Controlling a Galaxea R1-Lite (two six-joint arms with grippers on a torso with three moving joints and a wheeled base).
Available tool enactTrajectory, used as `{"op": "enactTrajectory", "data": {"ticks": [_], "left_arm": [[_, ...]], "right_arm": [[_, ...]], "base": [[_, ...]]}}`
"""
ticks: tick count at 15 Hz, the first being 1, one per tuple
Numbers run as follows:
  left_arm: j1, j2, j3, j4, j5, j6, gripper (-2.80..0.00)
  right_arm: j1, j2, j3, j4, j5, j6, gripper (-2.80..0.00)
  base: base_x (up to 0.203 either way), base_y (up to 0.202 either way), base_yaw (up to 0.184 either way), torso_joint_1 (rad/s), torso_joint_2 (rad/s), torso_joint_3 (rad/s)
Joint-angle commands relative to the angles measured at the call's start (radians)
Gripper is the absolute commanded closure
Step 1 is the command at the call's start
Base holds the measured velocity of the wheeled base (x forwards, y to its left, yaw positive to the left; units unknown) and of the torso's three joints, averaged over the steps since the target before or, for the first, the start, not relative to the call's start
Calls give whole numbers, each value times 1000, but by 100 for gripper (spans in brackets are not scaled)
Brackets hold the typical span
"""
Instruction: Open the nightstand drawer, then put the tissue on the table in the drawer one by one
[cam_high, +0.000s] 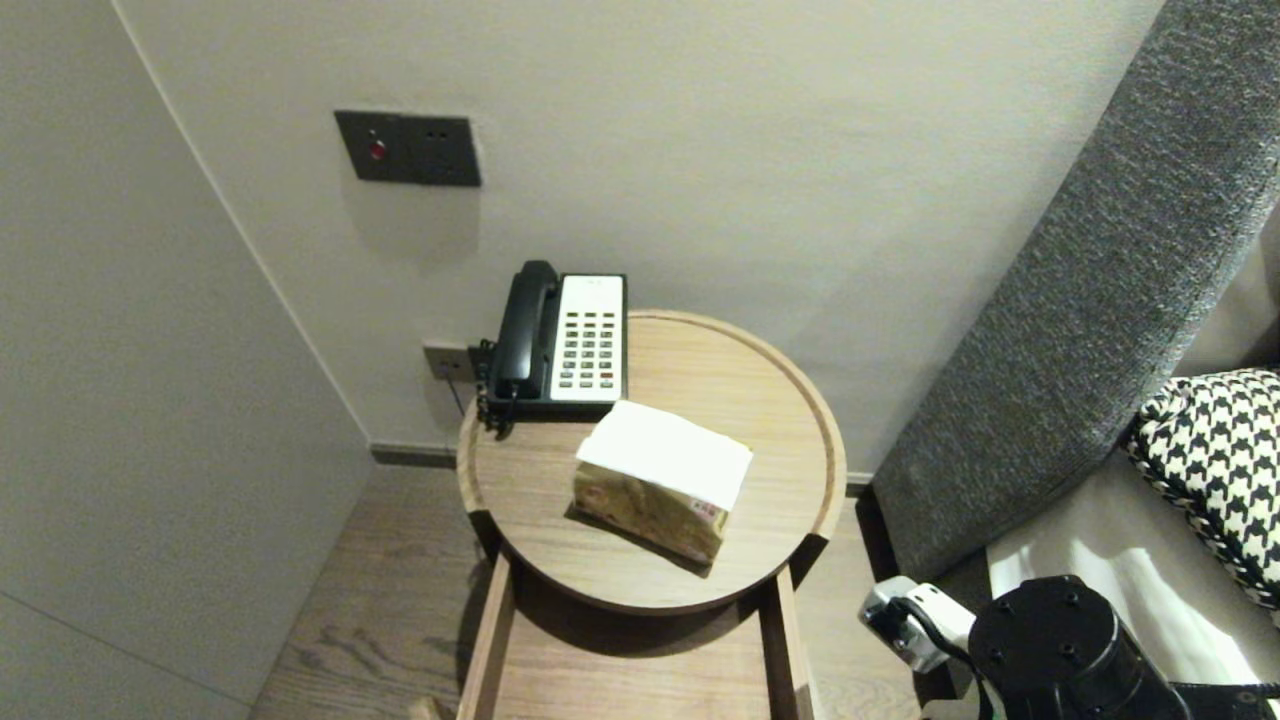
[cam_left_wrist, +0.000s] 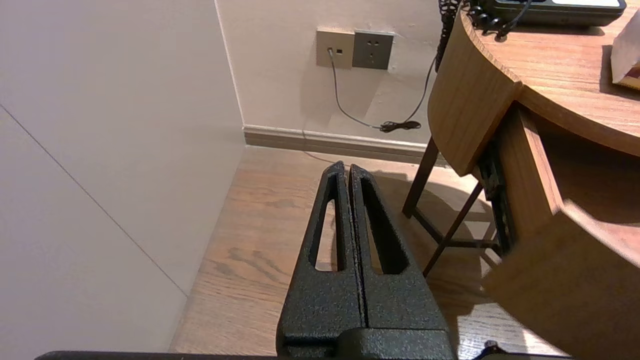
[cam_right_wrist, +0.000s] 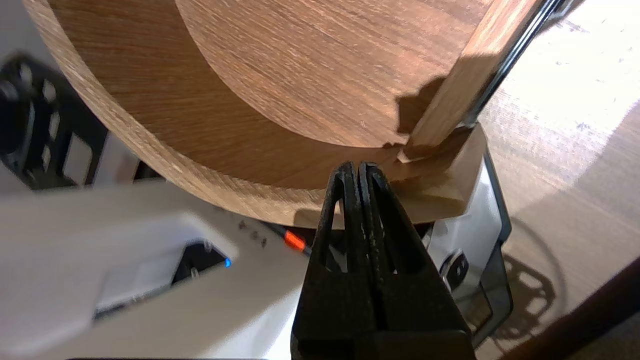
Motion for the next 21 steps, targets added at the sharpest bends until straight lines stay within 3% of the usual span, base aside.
{"op": "enactTrajectory", "data": {"ticks": [1,4,7,12,14,16,19,20,21], "left_arm": [[0,-5,0,0,0,-1,0],[0,-5,0,-1,0,-1,0],[0,-3,0,0,0,-1,0],[0,-5,0,0,0,-1,0],[0,-3,0,0,0,-1,0],[0,-3,0,-1,0,-1,0],[0,-5,0,-1,0,-1,0],[0,-5,0,-1,0,-1,0],[0,-5,0,-1,0,-1,0]], "right_arm": [[21,-10,16,-1,1,3,0],[36,-26,27,-1,9,3,0],[45,-74,43,0,84,1,0],[26,-81,7,6,81,3,0],[-24,-109,-41,10,76,1,0],[-93,-105,-188,46,65,45,0],[-218,-65,-521,193,42,311,0],[-254,-59,-604,269,44,341,0],[-285,-47,-663,326,58,317,0]], "base": [[0,0,0,0,0,0],[0,0,0,0,0,0],[0,0,0,0,0,0],[0,0,0,0,0,0],[0,0,0,0,0,0],[0,0,0,0,0,0],[0,0,0,0,0,0],[0,0,0,0,0,0],[0,0,0,0,0,0]]}}
